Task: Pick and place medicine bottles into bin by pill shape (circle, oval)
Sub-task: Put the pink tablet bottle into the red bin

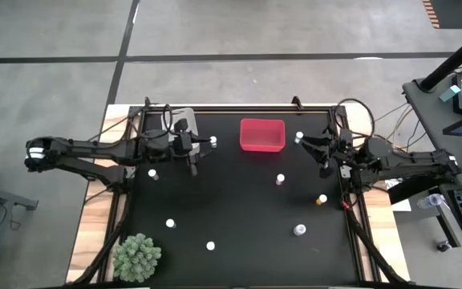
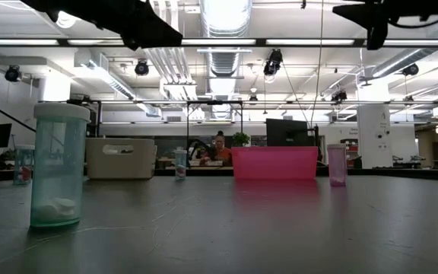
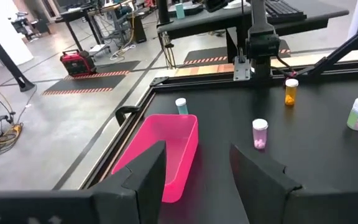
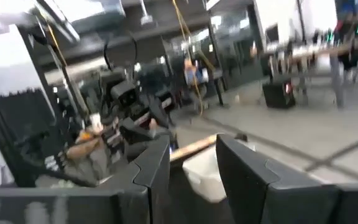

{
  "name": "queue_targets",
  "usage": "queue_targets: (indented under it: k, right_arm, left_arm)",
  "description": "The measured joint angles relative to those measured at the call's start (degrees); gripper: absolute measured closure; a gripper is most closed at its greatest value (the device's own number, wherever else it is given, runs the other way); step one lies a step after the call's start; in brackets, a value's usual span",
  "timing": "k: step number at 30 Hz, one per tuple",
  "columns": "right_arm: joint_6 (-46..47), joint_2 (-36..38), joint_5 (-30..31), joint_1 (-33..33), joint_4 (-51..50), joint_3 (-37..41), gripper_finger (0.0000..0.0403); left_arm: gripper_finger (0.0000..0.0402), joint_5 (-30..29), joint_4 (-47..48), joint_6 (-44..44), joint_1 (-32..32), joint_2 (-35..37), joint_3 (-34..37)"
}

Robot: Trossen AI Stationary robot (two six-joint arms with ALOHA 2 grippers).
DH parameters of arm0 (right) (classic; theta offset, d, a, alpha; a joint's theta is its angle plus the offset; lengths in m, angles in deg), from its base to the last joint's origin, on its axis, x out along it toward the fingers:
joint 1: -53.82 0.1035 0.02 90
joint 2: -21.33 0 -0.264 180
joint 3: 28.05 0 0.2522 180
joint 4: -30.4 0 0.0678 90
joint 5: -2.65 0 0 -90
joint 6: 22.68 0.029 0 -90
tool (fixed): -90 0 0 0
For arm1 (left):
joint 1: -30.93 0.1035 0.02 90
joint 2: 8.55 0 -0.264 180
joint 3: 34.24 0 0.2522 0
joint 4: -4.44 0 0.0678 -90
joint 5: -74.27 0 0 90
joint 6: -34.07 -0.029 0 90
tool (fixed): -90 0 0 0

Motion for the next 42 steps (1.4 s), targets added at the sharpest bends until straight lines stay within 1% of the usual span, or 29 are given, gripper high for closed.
queue_targets:
  k: [5,9,12,17,19,23,26,30,34,38,42]
  right_arm:
    - [7.2,-6.0,-0.1,0.1,-12.4,-9.1,0.028]
    - [13.6,-10.7,-0.5,0.1,-24.5,-16.2,0.028]
    - [17.6,-14.3,-0.6,0.1,-30.8,-19.9,0.028]
    - [28.2,-20.0,-1.3,0.1,-37.5,-21.9,0.028]
    - [34.1,-21.9,-3.1,0.1,-38.9,-22.8,0.028]
    - [44.5,-26.4,-10.0,0.1,-43.1,-24.4,0.028]
    - [48.4,-29.7,-11.2,0.1,-43.3,-27.0,0.028]
    - [51.8,-36.6,-10.0,-0.7,-43.3,-32.9,0.028]
    - [53.6,-44.3,-8.3,-1.2,-43.2,-40.9,0.028]
    - [48.9,-51.7,-7.7,-1.2,-45.2,-50.0,0.028]
    - [42.8,-57.3,-7.3,-1.9,-53.7,-59.4,0.028]
  left_arm:
    - [0.024,0.0,0.0,-0.4,0.0,0.0,0.2]
    - [0.024,0.0,0.0,-3.1,0.0,0.3,0.3]
    - [0.024,0.0,0.2,-4.3,0.0,0.3,0.3]
    - [0.024,0.0,0.5,-4.4,0.0,0.2,0.6]
    - [0.024,0.0,0.6,-4.4,0.0,0.2,0.8]
    - [0.024,0.0,0.5,-4.4,0.0,0.2,0.8]
    - [0.024,0.0,0.5,-4.4,0.0,0.2,0.8]
    - [0.024,0.0,0.4,-4.4,0.0,0.2,0.7]
    - [0.024,0.0,0.0,-4.4,0.0,0.3,0.6]
    - [0.024,0.0,0.0,-4.5,0.0,0.3,0.6]
    - [0.024,0.1,0.0,-4.5,0.0,0.3,0.6]
